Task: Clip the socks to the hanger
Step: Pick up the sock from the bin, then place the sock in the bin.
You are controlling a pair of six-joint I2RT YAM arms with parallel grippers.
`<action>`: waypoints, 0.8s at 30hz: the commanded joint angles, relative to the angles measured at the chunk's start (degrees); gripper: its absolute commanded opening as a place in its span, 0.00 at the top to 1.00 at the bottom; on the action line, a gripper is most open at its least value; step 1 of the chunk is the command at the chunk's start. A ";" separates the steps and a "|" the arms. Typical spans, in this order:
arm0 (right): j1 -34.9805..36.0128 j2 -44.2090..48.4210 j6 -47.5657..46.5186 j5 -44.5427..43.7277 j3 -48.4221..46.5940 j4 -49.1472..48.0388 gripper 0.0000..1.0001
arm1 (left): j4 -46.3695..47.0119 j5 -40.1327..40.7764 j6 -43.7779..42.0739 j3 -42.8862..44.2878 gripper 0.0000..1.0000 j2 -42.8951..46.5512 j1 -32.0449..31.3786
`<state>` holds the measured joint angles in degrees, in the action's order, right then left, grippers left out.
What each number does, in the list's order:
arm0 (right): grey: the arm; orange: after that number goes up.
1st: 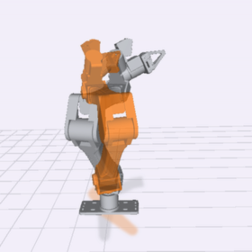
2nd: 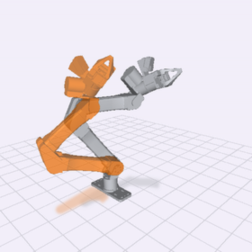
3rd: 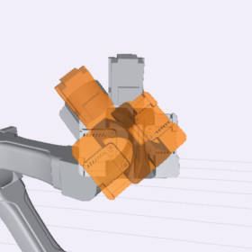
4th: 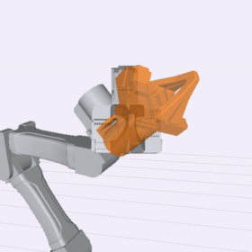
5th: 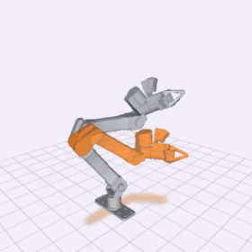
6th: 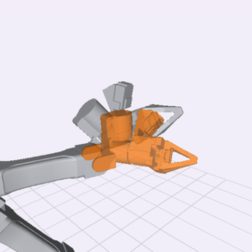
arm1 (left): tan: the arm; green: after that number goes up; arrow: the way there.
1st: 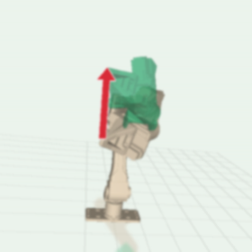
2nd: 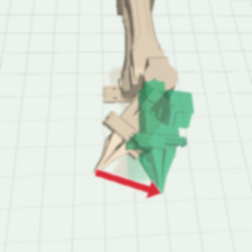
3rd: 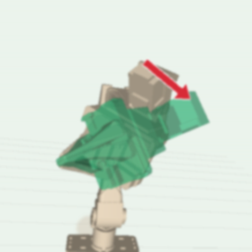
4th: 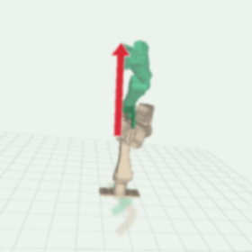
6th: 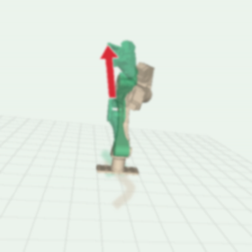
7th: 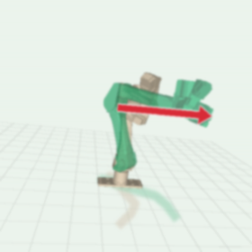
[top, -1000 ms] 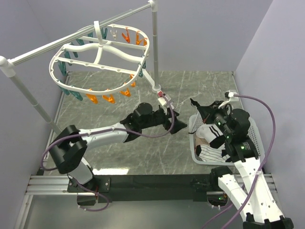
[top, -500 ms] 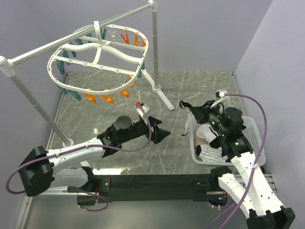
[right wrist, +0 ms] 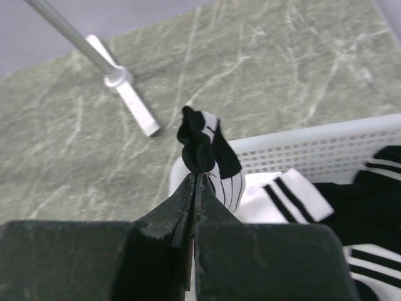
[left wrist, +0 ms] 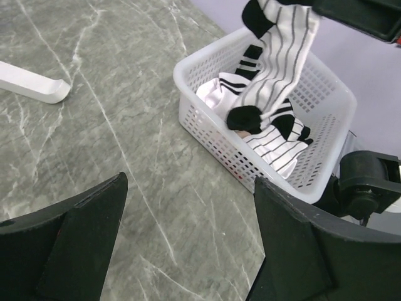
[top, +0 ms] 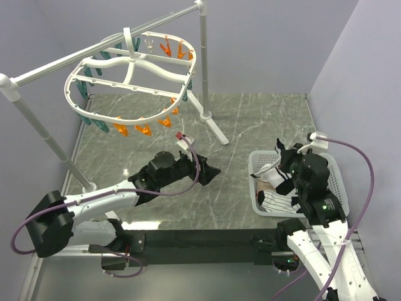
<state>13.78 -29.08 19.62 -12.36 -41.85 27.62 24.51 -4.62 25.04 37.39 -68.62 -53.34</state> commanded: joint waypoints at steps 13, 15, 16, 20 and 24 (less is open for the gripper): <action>0.28 -4.32 -13.47 12.35 -0.53 -5.98 1.00 | 1.59 -0.30 0.80 -0.56 0.12 -1.34 3.77; 0.72 -3.88 -14.16 16.57 4.39 -10.11 1.00 | 1.50 -0.12 0.63 -0.91 0.12 -0.99 4.03; 1.07 -3.62 -14.60 16.75 6.06 -11.43 1.00 | 1.50 0.22 0.45 -1.00 0.12 -0.82 4.12; 3.70 -2.74 -18.56 14.74 11.96 -14.87 1.00 | 1.06 0.93 0.19 -1.44 0.12 -0.20 4.74; 4.59 -5.27 -19.09 16.39 11.96 -14.52 1.00 | 1.59 0.93 0.28 -2.58 0.12 0.59 5.35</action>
<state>17.58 -33.47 2.74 1.67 -28.58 18.85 24.47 -4.51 25.36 35.55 -69.84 -48.56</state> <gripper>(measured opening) 0.008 0.879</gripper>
